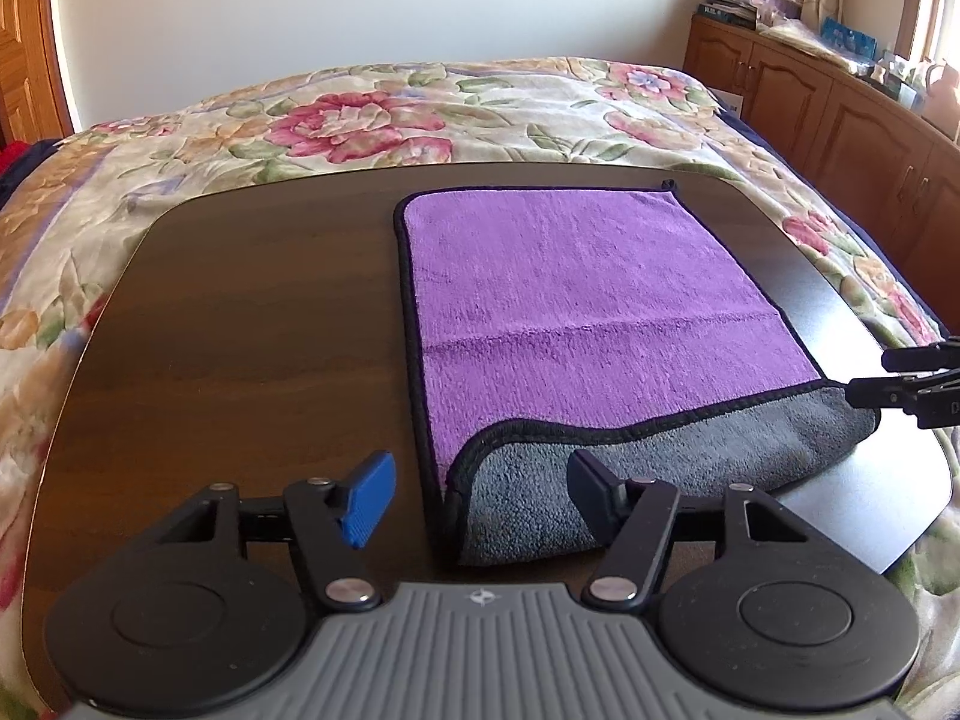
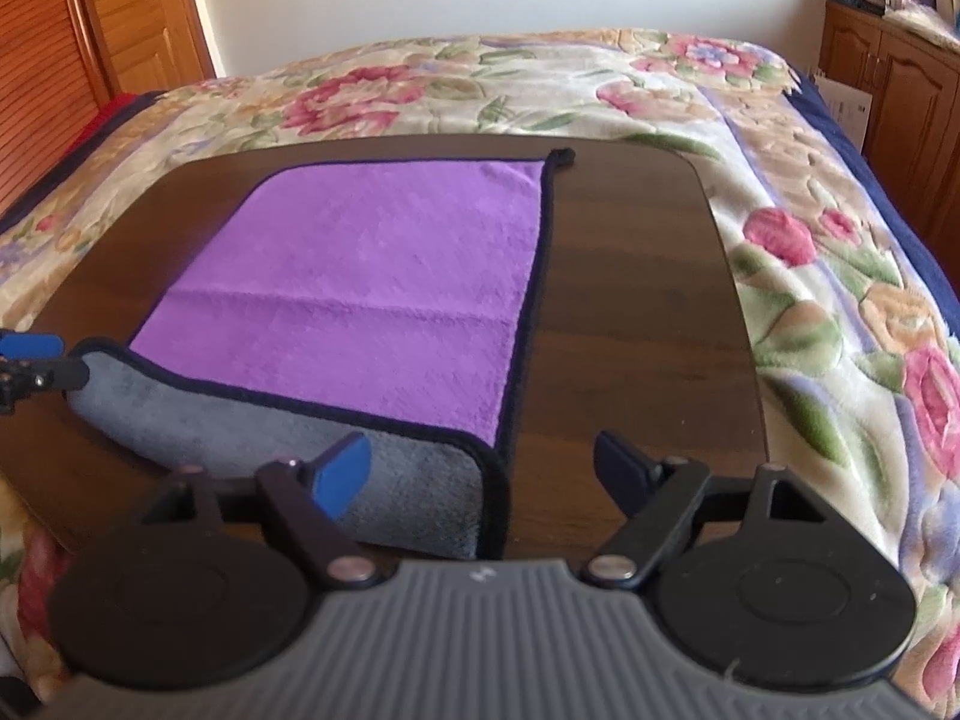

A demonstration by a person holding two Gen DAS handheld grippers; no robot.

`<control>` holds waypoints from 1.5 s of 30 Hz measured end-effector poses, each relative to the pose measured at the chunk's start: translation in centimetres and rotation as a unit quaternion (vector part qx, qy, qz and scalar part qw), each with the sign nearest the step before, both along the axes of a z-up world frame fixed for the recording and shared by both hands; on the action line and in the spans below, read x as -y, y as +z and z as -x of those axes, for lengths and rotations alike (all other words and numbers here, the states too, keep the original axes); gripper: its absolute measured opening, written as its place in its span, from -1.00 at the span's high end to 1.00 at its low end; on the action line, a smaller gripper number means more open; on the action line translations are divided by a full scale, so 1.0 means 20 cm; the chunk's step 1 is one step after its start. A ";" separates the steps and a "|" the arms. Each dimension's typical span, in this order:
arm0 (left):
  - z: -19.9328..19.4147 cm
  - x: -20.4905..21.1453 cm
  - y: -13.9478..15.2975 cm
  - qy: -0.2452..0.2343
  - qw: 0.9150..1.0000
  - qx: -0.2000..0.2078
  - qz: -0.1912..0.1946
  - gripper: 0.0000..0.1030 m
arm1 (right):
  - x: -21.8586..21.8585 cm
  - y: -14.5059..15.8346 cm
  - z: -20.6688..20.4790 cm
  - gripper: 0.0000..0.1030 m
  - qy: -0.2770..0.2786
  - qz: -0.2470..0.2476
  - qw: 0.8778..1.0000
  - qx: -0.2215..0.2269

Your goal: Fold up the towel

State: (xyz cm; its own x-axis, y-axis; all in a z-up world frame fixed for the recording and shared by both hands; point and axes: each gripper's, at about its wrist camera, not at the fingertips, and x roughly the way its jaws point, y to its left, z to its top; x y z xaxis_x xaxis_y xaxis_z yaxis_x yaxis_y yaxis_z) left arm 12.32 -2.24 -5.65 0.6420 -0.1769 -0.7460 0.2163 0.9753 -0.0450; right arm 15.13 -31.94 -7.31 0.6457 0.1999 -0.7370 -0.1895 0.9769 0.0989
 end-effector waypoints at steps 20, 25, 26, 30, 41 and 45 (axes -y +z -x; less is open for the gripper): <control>-0.08 0.00 -0.04 -0.006 1.000 -0.017 0.011 0.11 | 0.04 -0.05 -0.05 -0.52 0.004 -0.030 0.999 -0.033; -0.08 0.00 -0.05 -0.007 1.000 -0.020 0.014 0.19 | 0.05 -0.07 -0.07 -0.45 0.007 -0.040 0.998 -0.044; -0.08 0.00 -0.06 -0.007 1.000 -0.021 0.015 0.20 | 0.05 -0.07 -0.07 -0.40 0.007 -0.043 0.998 -0.046; -0.08 0.00 -0.07 -0.007 1.000 -0.025 0.016 0.26 | 0.07 -0.09 -0.08 -0.23 0.009 -0.055 0.997 -0.055; -0.09 0.00 -0.09 -0.009 0.999 -0.030 0.018 0.32 | 0.08 -0.07 -0.08 0.03 0.018 -0.067 0.996 -0.055; -0.09 0.00 -0.09 -0.010 0.999 -0.030 0.019 0.32 | 0.08 -0.06 -0.08 0.08 0.018 -0.079 0.995 -0.052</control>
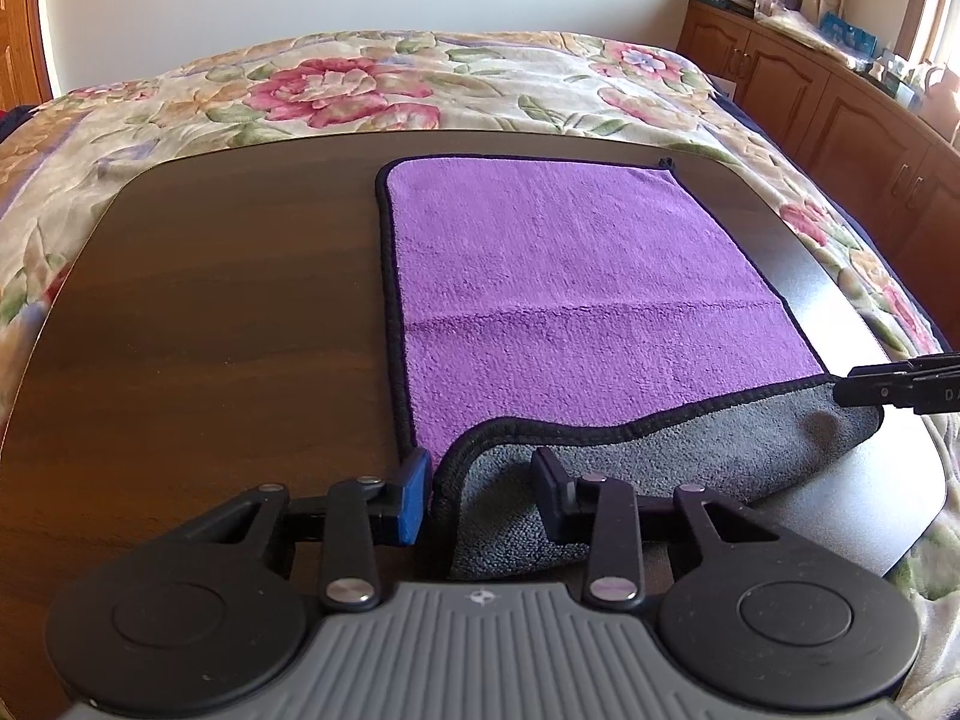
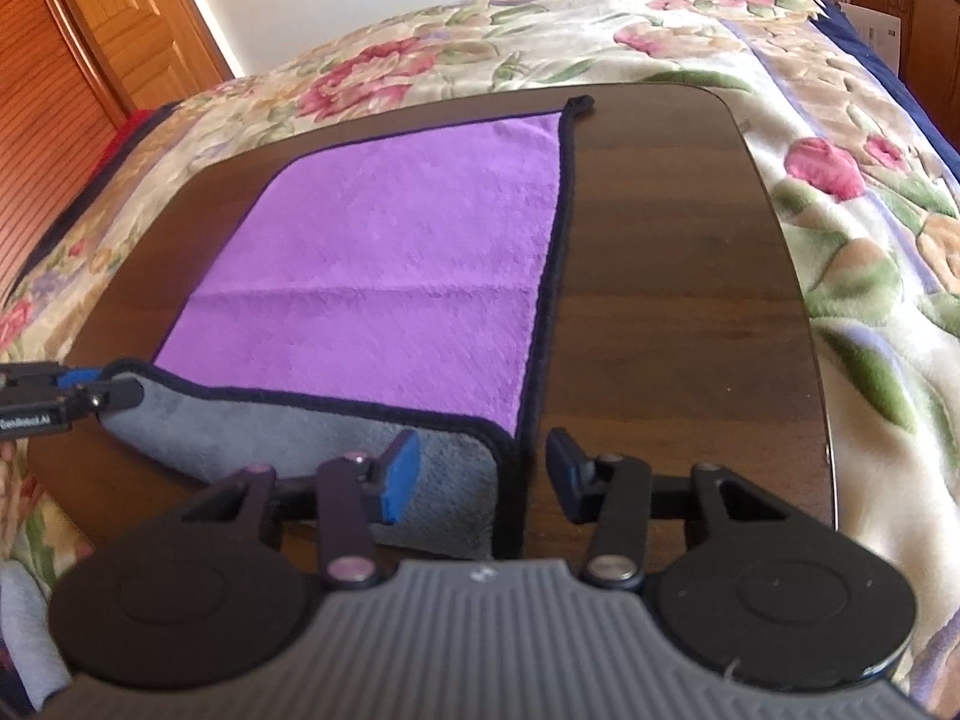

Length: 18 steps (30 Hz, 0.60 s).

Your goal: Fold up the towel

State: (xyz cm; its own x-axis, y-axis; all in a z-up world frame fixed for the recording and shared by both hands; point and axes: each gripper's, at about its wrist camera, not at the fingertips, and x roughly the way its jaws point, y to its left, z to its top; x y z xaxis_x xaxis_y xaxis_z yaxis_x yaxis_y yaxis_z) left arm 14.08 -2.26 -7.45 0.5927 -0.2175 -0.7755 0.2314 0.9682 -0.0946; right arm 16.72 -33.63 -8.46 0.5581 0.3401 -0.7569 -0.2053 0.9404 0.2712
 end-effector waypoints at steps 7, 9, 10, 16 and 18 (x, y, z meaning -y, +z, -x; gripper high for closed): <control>0.00 0.01 0.00 -0.002 1.000 -0.001 0.001 0.32 | 0.00 0.00 0.00 0.26 0.005 -0.008 1.000 -0.004; 0.00 0.01 0.00 -0.003 1.000 -0.001 0.001 0.32 | 0.00 0.00 0.00 0.31 0.006 -0.003 1.000 -0.005; 0.00 0.00 0.00 -0.002 1.000 -0.001 0.001 0.32 | 0.00 0.00 0.00 0.33 0.006 -0.001 1.000 -0.005; 0.00 0.00 0.00 -0.003 1.000 -0.001 0.001 0.32 | 0.00 0.00 -0.01 0.54 0.007 0.003 1.000 -0.007; 0.00 0.00 0.00 -0.003 1.000 -0.001 0.001 0.32 | 0.00 0.00 -0.01 0.66 0.008 0.005 1.000 -0.006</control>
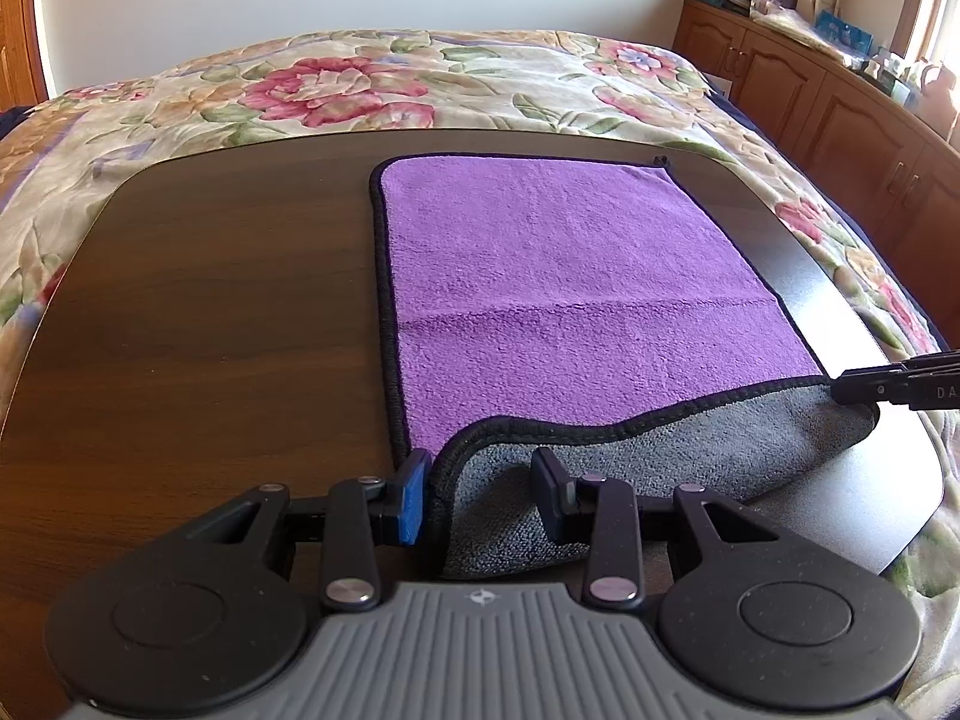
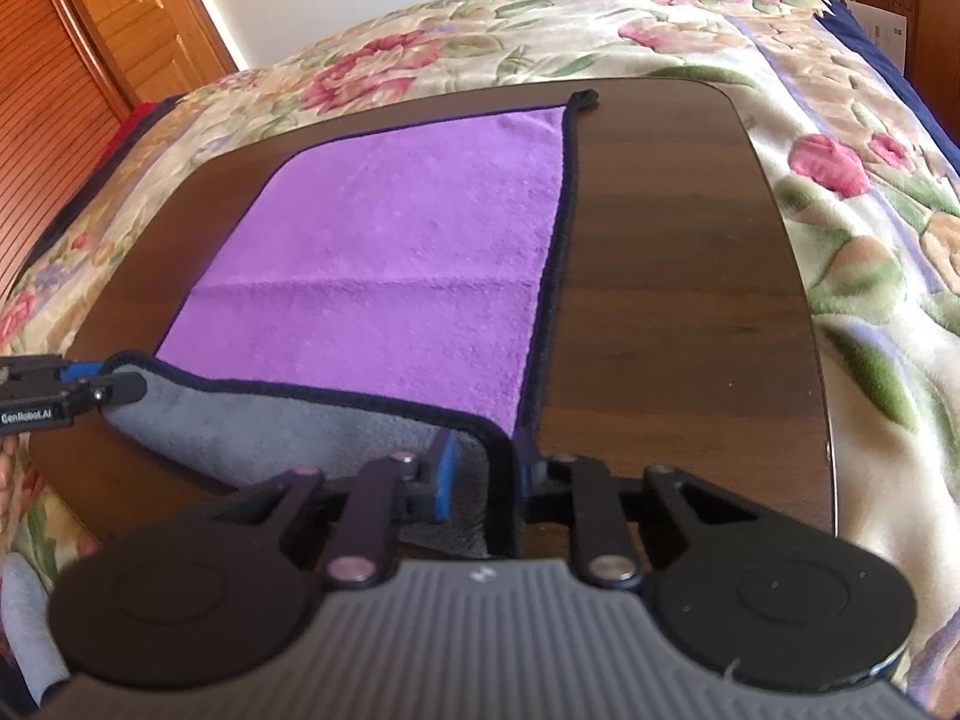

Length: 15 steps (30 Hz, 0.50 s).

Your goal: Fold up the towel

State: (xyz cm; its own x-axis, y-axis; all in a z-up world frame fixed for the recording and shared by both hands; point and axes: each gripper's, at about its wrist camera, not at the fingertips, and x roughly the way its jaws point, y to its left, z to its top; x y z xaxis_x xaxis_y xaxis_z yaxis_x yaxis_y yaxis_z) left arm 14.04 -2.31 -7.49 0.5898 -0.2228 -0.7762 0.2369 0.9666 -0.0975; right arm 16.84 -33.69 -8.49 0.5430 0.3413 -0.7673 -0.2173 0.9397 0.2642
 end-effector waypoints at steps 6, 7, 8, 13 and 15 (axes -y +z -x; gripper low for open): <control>0.00 0.00 0.00 -0.001 1.000 0.000 0.000 0.32 | 0.01 0.01 0.00 0.89 0.002 0.001 1.000 0.007; 0.00 0.00 0.00 -0.001 1.000 0.000 0.000 0.32 | 0.01 0.01 0.00 0.89 0.003 0.002 1.000 0.007; 0.00 0.00 0.00 -0.001 1.000 0.000 0.000 0.32 | 0.01 0.01 0.01 0.91 0.004 0.003 1.000 0.008; 0.00 0.01 0.00 -0.002 1.000 0.000 0.000 0.34 | 0.01 0.04 0.02 0.94 0.008 0.000 1.000 0.017; 0.00 0.01 0.00 -0.002 1.000 0.000 0.001 0.40 | 0.00 0.05 0.02 0.94 0.009 -0.001 1.000 0.021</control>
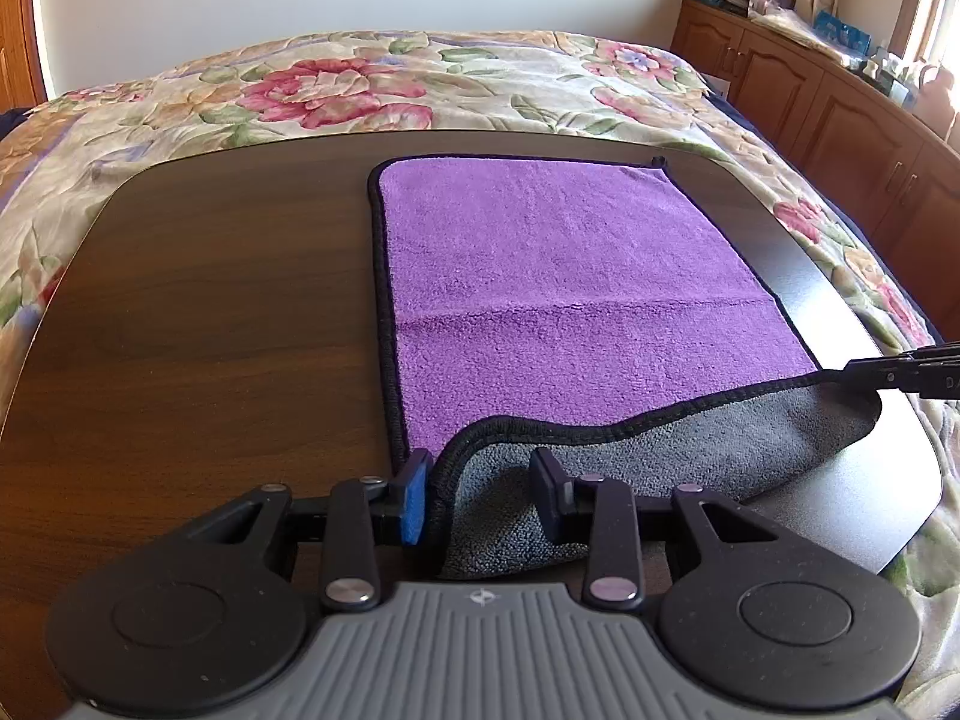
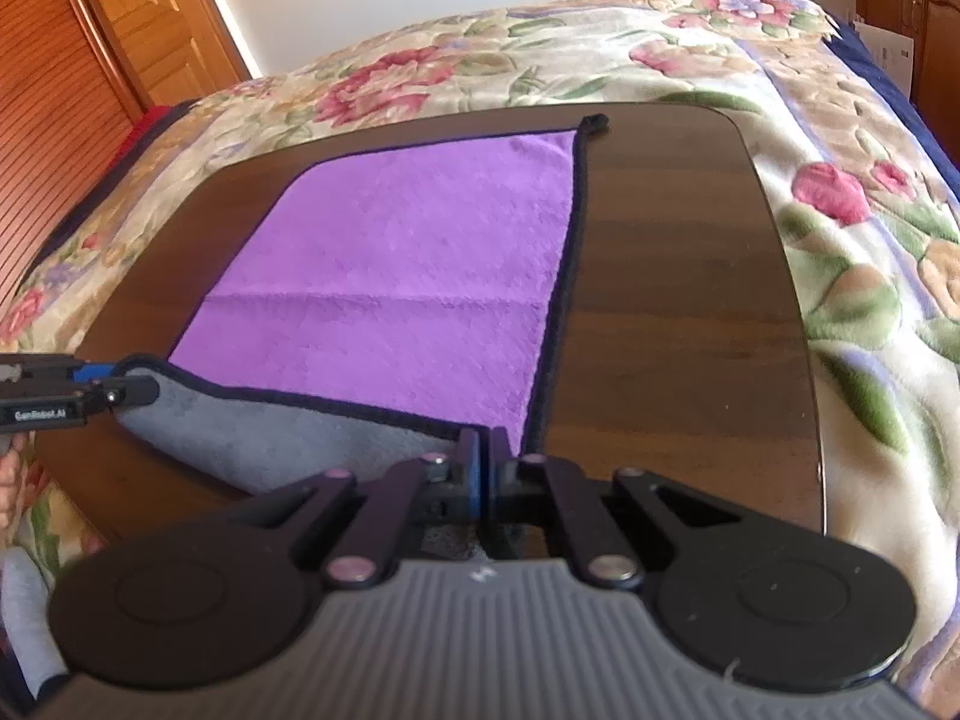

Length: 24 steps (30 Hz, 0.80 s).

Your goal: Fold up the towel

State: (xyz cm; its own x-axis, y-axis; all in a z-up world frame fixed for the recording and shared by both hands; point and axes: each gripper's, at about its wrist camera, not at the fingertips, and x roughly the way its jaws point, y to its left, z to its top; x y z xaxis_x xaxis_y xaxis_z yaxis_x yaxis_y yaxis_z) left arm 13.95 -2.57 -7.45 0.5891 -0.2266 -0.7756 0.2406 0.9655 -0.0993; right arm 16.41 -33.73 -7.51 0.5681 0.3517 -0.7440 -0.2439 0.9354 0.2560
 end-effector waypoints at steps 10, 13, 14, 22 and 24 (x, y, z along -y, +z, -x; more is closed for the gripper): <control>0.01 0.00 0.02 -0.005 1.000 0.007 0.009 0.96 | 0.00 0.01 0.01 0.94 0.003 -0.003 1.000 0.003; 0.01 -0.01 0.03 -0.005 1.000 0.009 0.011 0.96 | 0.00 0.02 0.01 0.94 0.004 -0.004 1.000 0.007; 0.01 -0.01 0.03 -0.004 1.000 0.010 0.013 0.96 | 0.00 0.03 0.02 0.94 0.004 -0.005 1.000 0.009; 0.03 -0.02 0.10 0.000 0.999 0.024 0.025 0.96 | 0.00 0.09 0.04 0.95 -0.003 -0.007 0.999 0.033; 0.03 -0.02 0.11 0.001 0.999 0.027 0.027 0.96 | 0.00 0.10 0.04 0.95 -0.005 -0.008 0.999 0.039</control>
